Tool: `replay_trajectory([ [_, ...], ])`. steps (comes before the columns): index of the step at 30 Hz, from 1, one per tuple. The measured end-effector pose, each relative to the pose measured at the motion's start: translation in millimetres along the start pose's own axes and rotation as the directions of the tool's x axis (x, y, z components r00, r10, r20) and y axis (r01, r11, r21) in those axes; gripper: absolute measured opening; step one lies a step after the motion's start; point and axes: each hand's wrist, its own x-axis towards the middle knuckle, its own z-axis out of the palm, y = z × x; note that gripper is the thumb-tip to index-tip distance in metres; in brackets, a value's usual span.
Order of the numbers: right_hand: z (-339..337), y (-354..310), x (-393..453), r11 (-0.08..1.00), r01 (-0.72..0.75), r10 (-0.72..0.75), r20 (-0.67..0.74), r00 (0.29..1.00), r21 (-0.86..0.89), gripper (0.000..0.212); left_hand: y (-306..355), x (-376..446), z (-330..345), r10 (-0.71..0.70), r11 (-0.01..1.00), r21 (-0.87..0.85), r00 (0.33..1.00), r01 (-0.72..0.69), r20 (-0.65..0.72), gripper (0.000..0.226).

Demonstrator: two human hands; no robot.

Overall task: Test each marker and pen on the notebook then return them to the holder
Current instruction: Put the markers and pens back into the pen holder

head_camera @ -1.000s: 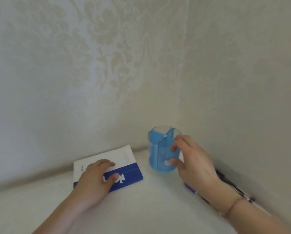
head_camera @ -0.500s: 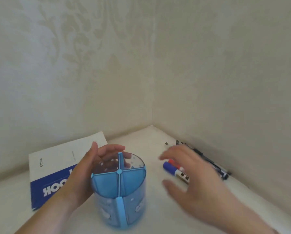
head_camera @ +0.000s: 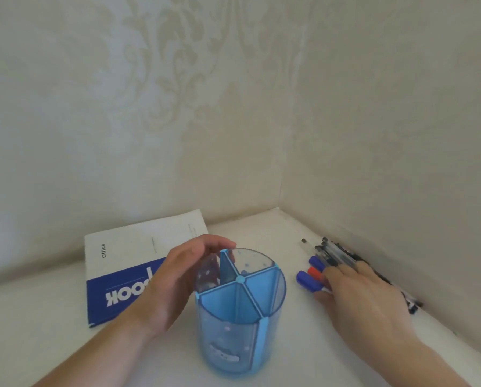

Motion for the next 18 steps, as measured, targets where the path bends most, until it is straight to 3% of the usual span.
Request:
replay_trajectory([
  [2, -20.1, 2.1, 3.3, 0.962, -0.031, 0.062, -0.103, 0.993, 0.272, 0.010, 1.9, -0.9, 0.2, -0.003, 1.000, 0.031, 1.000, 0.002, 0.012, 0.053],
  [3, -35.1, 0.5, 8.2, 0.863, -0.023, 0.087, -0.103, 0.991, 0.505, 0.012, 2.3, -0.8, 0.1, -0.003, 0.999, 0.050, 1.000, 0.003, 0.012, 0.048],
  [5, -66.2, -9.6, 15.8, 0.510, 0.101, 0.161, -0.210, 0.964, 0.854, 0.031, 1.1, 0.1, 0.2, -0.003, 0.996, 0.089, 1.000, 0.001, 0.017, 0.042],
  [7, -85.5, -23.7, 18.3, 0.203, 0.284, 0.230, -0.328, 0.916, 0.937, 0.042, -1.3, 1.1, -0.5, -0.001, 0.994, 0.111, 1.000, -0.003, 0.031, 0.042],
  [9, -82.2, -38.8, 13.6, 0.052, 0.446, 0.188, -0.448, 0.874, 0.893, 0.041, -4.2, 1.2, -2.0, 0.012, 0.990, 0.139, 0.999, -0.019, 0.051, 0.042],
  [11, -66.1, -47.8, 6.3, 0.020, 0.453, 0.117, -0.452, 0.884, 0.891, 0.043, -5.8, 0.2, -2.3, 0.058, 0.981, 0.181, 0.996, -0.070, 0.070, 0.043],
  [12, -57.9, -49.7, 2.8, 0.069, 0.415, 0.062, -0.419, 0.906, 0.907, 0.045, -6.0, -0.5, -1.1, 0.100, 0.972, 0.208, 0.992, -0.112, 0.071, 0.045],
  [15, -42.4, -48.5, -5.2, 0.366, 0.403, -0.102, -0.394, 0.913, 0.839, 0.037, -7.7, -3.7, 2.5, 0.318, 0.872, 0.366, 0.944, -0.326, 0.084, 0.065],
  [16, -41.5, -46.6, -5.9, 0.423, 0.416, -0.124, -0.403, 0.907, 0.805, 0.030, -7.9, -4.6, 3.8, 0.383, 0.819, 0.420, 0.917, -0.391, 0.107, 0.069],
  [18, -42.8, -40.8, -3.6, 0.428, 0.430, -0.125, -0.420, 0.899, 0.795, 0.024, -7.2, -6.4, 6.4, 0.455, 0.733, 0.483, 0.873, -0.479, 0.174, 0.069],
])
